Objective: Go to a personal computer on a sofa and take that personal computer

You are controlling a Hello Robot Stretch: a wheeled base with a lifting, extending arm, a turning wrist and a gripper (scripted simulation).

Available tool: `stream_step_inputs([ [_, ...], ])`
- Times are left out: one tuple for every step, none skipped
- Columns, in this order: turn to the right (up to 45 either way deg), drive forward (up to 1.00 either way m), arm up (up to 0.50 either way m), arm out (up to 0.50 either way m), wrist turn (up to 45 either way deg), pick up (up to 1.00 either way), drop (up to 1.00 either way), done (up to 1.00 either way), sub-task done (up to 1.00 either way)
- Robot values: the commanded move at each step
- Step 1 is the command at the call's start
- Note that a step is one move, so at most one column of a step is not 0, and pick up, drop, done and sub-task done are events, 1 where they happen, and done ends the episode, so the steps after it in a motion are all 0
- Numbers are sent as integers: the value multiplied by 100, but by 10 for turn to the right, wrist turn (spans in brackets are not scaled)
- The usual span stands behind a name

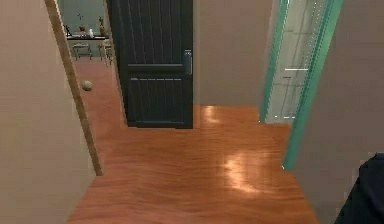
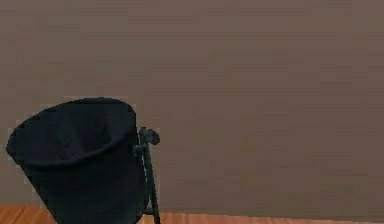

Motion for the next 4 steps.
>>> stream_step_inputs([
  [30,0,0,0,0,0,0,0,0],
  [0,25,0,0,0,0,0,0,0],
  [60,0,0,0,0,0,0,0,0],
  [0,40,0,0,0,0,0,0,0],
])
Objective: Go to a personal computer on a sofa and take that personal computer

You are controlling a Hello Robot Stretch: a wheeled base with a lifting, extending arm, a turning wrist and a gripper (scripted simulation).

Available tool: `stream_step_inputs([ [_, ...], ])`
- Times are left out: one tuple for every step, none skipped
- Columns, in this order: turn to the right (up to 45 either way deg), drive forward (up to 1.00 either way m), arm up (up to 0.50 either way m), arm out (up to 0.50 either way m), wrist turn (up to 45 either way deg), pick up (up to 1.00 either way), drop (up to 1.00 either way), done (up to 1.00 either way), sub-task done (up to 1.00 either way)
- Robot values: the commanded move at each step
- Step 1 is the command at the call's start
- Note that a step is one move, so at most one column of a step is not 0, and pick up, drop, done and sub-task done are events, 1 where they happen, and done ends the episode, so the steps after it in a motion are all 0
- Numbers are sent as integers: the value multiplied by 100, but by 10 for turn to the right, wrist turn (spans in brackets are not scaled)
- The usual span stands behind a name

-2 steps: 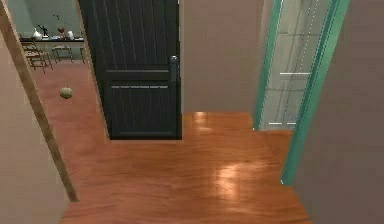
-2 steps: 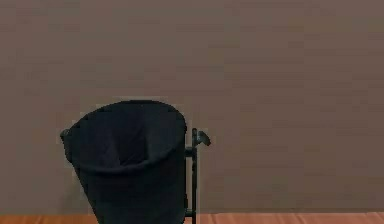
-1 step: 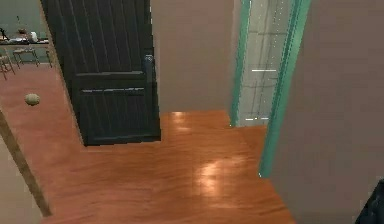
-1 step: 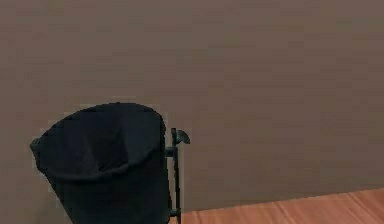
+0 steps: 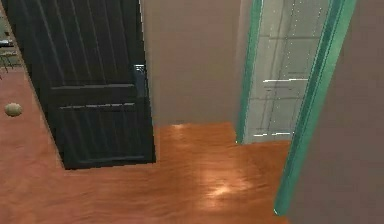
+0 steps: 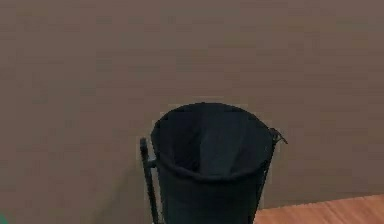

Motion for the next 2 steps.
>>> stream_step_inputs([
  [90,0,0,0,0,0,0,0,0],
  [0,100,0,0,0,0,0,0,0],
])
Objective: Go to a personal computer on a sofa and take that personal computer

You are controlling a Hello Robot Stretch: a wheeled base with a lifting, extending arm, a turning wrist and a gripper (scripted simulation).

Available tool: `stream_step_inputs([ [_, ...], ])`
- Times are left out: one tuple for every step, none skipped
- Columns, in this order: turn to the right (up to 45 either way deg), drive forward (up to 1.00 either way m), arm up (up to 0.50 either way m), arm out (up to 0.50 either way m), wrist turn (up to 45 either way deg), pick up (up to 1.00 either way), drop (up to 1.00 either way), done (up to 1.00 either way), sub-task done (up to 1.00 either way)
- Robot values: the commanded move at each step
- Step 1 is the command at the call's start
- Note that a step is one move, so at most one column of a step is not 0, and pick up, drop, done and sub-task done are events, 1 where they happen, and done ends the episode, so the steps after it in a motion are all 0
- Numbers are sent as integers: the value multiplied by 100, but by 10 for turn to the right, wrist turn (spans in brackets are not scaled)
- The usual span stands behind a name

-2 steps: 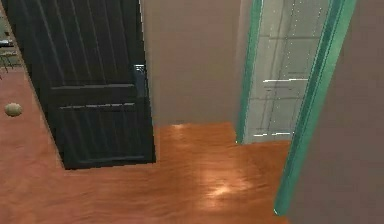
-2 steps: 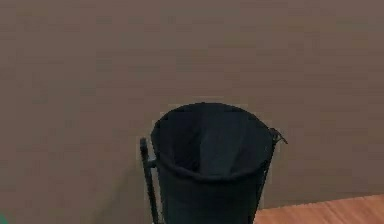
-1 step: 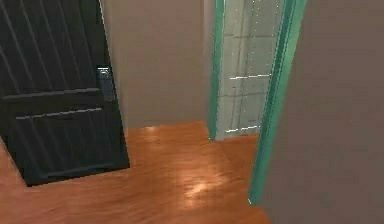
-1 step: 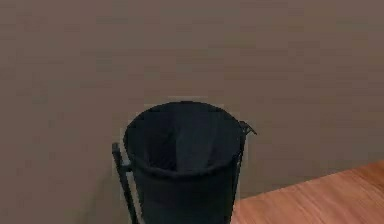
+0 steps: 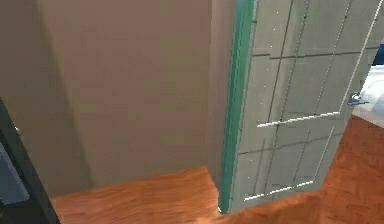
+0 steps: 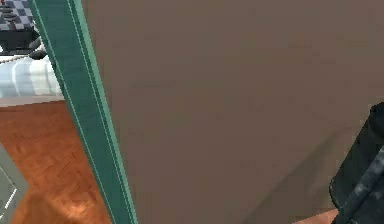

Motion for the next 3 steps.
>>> stream_step_inputs([
  [90,0,0,0,0,0,0,0,0],
  [0,25,0,0,0,0,0,0,0],
  [360,0,0,0,0,0,0,0,0],
])
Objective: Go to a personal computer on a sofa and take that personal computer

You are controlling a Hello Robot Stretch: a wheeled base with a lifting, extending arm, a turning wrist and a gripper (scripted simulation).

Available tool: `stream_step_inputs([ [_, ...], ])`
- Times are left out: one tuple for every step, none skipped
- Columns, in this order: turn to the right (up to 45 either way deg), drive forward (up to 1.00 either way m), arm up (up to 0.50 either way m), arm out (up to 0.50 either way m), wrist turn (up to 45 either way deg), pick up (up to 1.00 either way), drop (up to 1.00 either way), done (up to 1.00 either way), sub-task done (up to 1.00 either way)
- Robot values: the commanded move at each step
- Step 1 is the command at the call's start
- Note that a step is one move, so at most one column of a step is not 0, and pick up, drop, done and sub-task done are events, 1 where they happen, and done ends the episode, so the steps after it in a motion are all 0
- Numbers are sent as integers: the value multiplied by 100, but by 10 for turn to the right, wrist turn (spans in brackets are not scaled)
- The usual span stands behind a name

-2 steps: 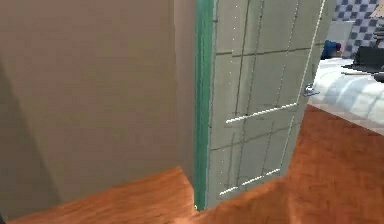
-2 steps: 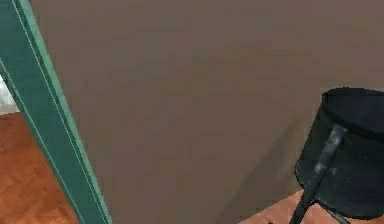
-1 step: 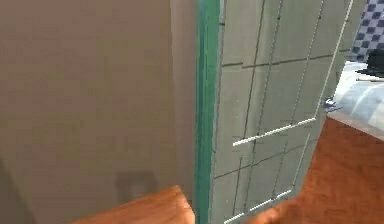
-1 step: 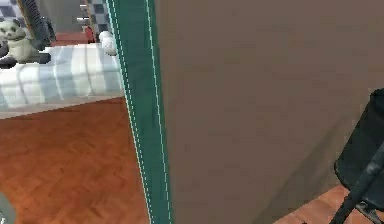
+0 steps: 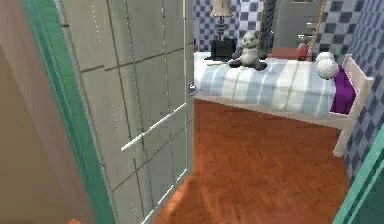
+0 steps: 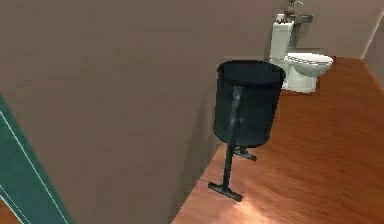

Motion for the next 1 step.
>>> stream_step_inputs([
  [0,70,0,0,0,0,0,0,0],
])
